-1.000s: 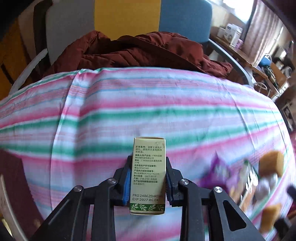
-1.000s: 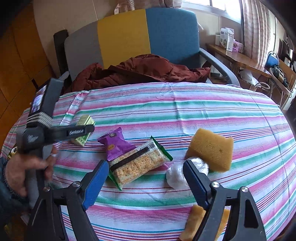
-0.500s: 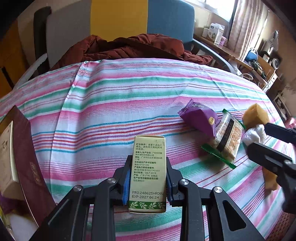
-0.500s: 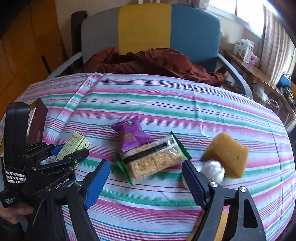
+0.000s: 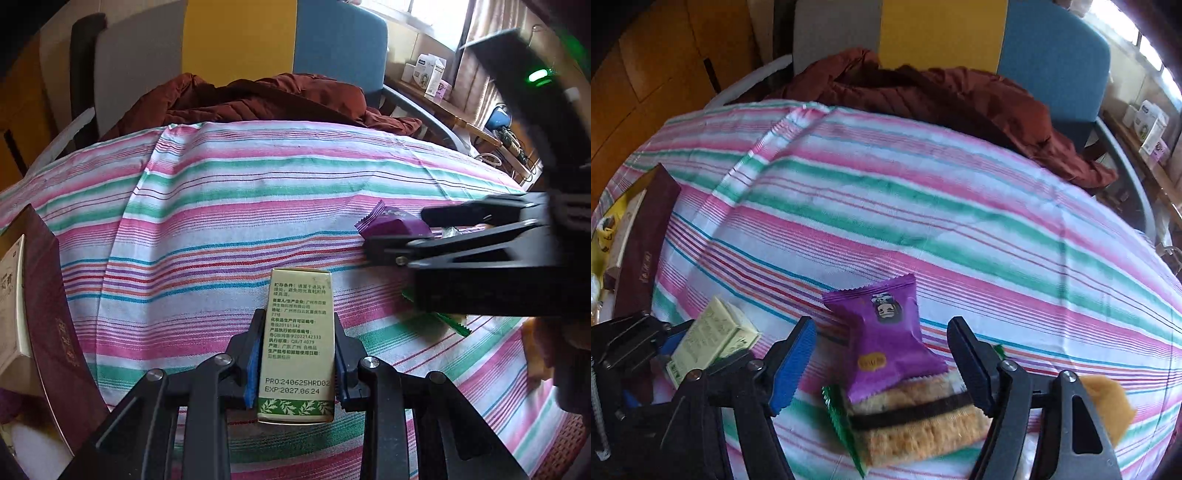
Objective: Organize objects
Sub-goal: 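Grasp the small green-white box with the left tool while the right tool grasps a purple packet, then carry the small box and purple packet to the tray and release them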
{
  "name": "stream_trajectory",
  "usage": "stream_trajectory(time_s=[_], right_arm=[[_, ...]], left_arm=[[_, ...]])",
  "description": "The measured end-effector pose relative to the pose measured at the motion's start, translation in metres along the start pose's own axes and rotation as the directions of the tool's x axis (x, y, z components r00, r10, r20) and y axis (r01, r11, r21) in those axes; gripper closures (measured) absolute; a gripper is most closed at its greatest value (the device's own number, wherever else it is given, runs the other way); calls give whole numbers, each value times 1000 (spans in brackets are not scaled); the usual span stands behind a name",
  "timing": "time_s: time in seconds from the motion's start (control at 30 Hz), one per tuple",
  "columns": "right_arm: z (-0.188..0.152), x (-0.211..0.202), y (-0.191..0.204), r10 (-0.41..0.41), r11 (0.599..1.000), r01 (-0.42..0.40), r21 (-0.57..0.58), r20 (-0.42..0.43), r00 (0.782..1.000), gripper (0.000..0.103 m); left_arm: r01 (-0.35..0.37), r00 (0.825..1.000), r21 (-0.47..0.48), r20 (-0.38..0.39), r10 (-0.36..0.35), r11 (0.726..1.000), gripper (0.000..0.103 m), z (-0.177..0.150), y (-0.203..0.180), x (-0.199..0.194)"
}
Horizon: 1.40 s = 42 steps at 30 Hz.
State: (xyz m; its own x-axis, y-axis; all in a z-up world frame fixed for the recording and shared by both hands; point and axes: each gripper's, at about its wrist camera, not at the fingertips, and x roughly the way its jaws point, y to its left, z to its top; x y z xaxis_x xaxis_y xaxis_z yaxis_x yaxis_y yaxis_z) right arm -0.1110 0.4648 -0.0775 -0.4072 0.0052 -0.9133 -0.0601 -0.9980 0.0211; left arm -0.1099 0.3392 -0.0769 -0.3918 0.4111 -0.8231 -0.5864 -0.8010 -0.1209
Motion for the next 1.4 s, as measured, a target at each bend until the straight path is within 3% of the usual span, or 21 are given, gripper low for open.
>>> stream_trajectory(time_s=[0.03, 0.07, 0.23, 0.37, 0.63, 0.93, 1.1, 1.4], right_arm=[[-3, 2, -1, 9, 1000, -9, 5, 7, 1000, 62], [-4, 0, -1, 16, 1000, -16, 4, 15, 1000, 63], [-5, -14, -7, 42, 998, -44, 34, 54, 998, 64], [-7, -26, -1, 45, 998, -47, 29, 72, 996, 64], [-9, -63, 38, 57, 998, -57, 1, 125, 991, 64], [-21, -102, 109, 194, 981, -187, -55, 181, 964, 64], [-26, -112, 172, 252, 966, -234, -114, 180, 951, 64], [-13, -113, 264, 389, 913, -362, -190, 136, 911, 64]], left_arm=[[1, 1000, 0, 3, -1, 1000, 71, 0, 0, 0], [1, 1000, 1, 7, -1, 1000, 71, -1, -1, 0], [-17, 1000, 9, 18, 17, 1000, 73, -2, -4, -2], [32, 999, -16, -22, -33, 999, 73, -2, 0, -14], [74, 995, -10, 67, -74, 997, 73, -19, 14, -87], [-4, 986, -165, 162, 32, 986, 73, -53, 100, -163], [-79, 976, -296, 173, 135, 952, 73, -81, 168, -193], [-132, 960, -417, 171, 220, 899, 73, -99, 243, -215]])
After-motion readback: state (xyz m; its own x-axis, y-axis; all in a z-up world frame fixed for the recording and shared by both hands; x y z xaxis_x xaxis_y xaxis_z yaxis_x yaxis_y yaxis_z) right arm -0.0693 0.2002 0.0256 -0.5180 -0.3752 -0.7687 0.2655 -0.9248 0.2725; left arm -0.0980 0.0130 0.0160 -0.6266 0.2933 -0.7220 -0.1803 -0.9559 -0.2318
